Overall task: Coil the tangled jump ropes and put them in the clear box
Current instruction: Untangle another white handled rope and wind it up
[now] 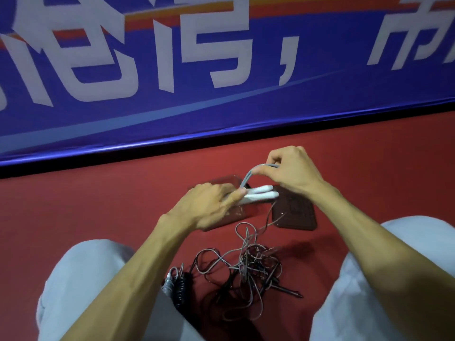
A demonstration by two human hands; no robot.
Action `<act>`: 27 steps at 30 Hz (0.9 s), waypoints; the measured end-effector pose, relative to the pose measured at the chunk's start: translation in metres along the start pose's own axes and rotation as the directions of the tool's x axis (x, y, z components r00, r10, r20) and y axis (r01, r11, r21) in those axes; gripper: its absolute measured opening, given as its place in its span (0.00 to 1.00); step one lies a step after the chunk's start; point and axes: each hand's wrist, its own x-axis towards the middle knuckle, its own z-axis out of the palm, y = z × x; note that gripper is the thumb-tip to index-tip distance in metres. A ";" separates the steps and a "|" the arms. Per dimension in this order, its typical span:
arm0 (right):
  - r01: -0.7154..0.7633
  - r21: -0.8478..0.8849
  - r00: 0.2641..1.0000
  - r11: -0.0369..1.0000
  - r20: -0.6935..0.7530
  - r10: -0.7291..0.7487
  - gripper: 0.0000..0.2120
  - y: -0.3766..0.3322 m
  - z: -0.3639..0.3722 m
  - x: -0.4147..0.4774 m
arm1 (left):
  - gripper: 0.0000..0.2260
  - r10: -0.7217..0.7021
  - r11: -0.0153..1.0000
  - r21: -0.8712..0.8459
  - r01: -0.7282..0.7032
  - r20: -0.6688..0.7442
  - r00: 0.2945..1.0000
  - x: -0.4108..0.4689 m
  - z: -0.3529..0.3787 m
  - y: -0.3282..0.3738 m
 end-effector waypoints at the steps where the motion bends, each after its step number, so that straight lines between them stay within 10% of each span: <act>1: -0.028 0.007 1.000 1.000 0.003 0.028 0.22 0.000 -0.003 0.000 | 0.24 0.062 0.997 0.036 -0.062 -0.013 0.998 -0.002 0.001 0.003; 5: -0.155 0.227 0.986 0.961 0.092 0.137 0.20 -0.001 -0.011 0.002 | 0.15 0.157 0.982 -0.094 -0.165 -0.092 0.983 -0.004 0.002 0.005; 9: -0.293 0.611 0.956 0.735 0.203 0.213 0.11 0.001 -0.006 0.000 | 0.13 0.021 0.892 -0.437 -0.116 -0.217 0.976 0.000 0.001 0.004; 14: -0.477 0.679 0.867 0.558 0.468 0.172 0.07 -0.007 0.006 -0.005 | 0.17 -0.227 0.681 -0.724 -0.110 -0.352 0.908 0.008 -0.007 0.000; 20: -0.227 0.243 0.625 0.943 0.779 -0.050 0.06 -0.027 0.018 -0.024 | 0.15 -0.428 0.608 -0.794 -0.023 -0.351 0.833 0.011 -0.008 -0.013; 23: 0.152 -0.116 0.638 0.982 0.770 -0.008 0.07 -0.027 0.021 -0.025 | 0.15 -0.468 0.768 -0.628 0.129 -0.412 0.782 0.012 -0.009 -0.013; 27: 0.218 -0.005 0.676 0.976 0.722 -0.147 0.02 -0.036 0.016 -0.031 | 0.14 -0.548 0.801 -0.507 0.317 -0.408 0.730 0.015 -0.006 -0.029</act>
